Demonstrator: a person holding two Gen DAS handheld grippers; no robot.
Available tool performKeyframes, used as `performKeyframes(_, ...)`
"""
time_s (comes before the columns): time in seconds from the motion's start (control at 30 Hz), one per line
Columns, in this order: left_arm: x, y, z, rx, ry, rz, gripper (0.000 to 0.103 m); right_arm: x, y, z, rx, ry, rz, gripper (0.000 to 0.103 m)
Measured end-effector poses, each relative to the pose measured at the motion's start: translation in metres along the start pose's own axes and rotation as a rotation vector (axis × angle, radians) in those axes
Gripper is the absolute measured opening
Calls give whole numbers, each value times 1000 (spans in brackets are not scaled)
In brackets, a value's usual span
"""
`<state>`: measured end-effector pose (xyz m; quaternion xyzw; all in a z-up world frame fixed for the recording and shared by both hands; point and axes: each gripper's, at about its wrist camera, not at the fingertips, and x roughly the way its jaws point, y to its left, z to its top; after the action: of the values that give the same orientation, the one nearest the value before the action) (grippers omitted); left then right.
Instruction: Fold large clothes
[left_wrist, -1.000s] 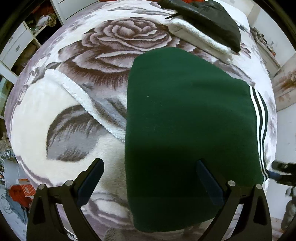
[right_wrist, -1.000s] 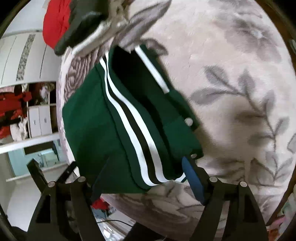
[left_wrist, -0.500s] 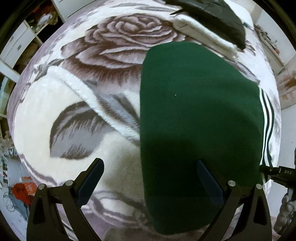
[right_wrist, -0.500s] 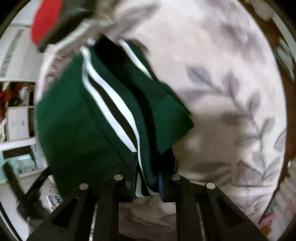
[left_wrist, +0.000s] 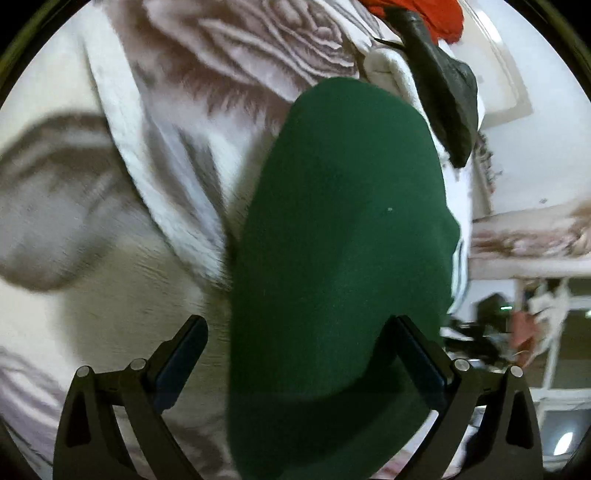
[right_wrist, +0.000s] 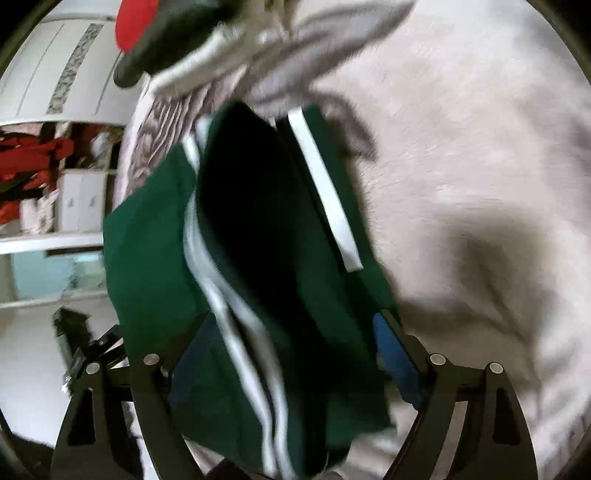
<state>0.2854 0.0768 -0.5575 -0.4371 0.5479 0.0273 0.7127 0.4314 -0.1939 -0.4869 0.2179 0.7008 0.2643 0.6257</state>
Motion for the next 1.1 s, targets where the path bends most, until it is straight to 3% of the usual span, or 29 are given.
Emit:
performKeyframes(0.1, 6, 3, 1, -20, 6, -53, 102, 33, -28, 15, 36, 76, 128, 91)
performKeyframes(0.27, 11, 5, 2, -28, 6, -113, 102, 48, -48, 22, 39, 149, 288, 97)
performKeyframes(0.57, 20, 7, 15, 13, 42, -164, 102, 71, -33, 30, -15, 265, 399, 100)
performKeyframes(0.7, 23, 10, 23, 35, 63, -191, 102, 81, -31, 29, 5, 281, 403, 100)
performKeyframes(0.8, 25, 10, 28, 55, 77, -201, 102, 81, -30, 24, 29, 266, 406, 97)
performKeyframes(0.87, 25, 14, 32, 54, 90, -216, 102, 82, -27, 15, 72, 275, 491, 86)
performKeyframes(1.03, 28, 25, 45, 80, 154, -255, 102, 80, -14, -22, 140, 286, 672, 84)
performKeyframes(1.1, 34, 23, 48, 110, 191, -262, 102, 77, -19, -35, 158, 255, 664, 82)
